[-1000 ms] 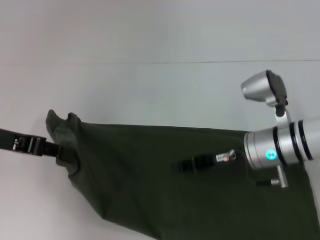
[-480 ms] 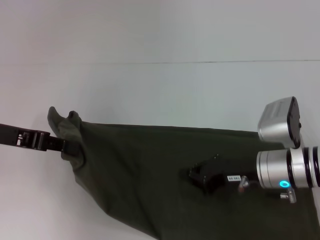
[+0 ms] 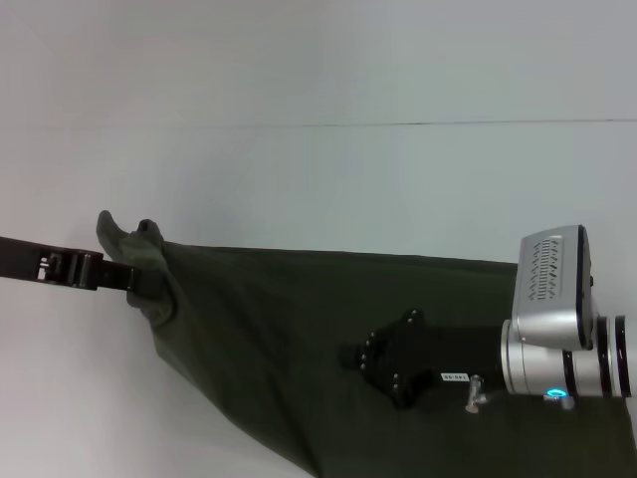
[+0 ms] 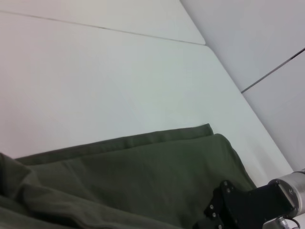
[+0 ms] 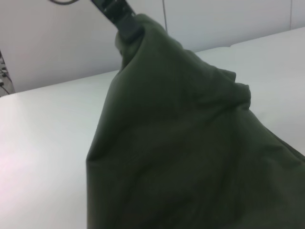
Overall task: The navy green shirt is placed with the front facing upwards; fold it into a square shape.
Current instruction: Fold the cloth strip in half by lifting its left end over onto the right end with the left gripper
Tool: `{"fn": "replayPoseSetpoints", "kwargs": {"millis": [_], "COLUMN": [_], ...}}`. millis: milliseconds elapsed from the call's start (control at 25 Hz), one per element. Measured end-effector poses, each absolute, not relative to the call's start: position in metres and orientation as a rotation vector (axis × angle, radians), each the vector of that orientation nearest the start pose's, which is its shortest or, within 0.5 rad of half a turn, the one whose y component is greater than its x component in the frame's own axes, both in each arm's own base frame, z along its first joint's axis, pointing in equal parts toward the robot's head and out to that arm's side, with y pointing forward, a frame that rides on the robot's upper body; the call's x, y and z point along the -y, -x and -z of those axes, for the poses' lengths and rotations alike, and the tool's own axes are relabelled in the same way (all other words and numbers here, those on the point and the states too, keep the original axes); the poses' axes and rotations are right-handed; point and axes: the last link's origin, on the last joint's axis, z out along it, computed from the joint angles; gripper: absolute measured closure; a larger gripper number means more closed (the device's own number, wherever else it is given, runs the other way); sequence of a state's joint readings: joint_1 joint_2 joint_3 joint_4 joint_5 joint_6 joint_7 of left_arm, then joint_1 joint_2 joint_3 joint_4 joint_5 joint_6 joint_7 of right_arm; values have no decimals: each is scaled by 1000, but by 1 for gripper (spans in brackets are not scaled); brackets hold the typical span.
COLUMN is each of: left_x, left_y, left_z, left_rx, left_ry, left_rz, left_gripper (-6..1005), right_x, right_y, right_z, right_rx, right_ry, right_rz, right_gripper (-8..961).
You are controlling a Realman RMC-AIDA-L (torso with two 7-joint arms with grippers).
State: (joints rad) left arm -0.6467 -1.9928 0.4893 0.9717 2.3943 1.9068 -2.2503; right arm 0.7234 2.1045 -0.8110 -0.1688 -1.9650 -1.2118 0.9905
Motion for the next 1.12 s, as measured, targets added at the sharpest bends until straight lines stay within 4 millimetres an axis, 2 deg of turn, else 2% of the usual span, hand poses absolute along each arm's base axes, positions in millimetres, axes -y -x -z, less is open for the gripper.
{"fn": "replayPoseSetpoints", "kwargs": {"millis": [560, 800, 1120], "left_x": [-335, -333, -333], "left_y": [233, 220, 213], "left_z": [-82, -81, -74], "left_rx": [1358, 1224, 1161], "left_ry": [2738, 2814, 2855], "left_rz": [546, 713, 806], "left_gripper": [966, 966, 967], "right_x": [-330, -334, -333], "right_y": [-235, -227, -224], "right_z": [122, 129, 137], "right_rx": [-300, -252, -194], "right_ry": [2866, 2875, 2885], "right_rz": [-484, -454, -411], "right_gripper": [950, 950, 950]}}
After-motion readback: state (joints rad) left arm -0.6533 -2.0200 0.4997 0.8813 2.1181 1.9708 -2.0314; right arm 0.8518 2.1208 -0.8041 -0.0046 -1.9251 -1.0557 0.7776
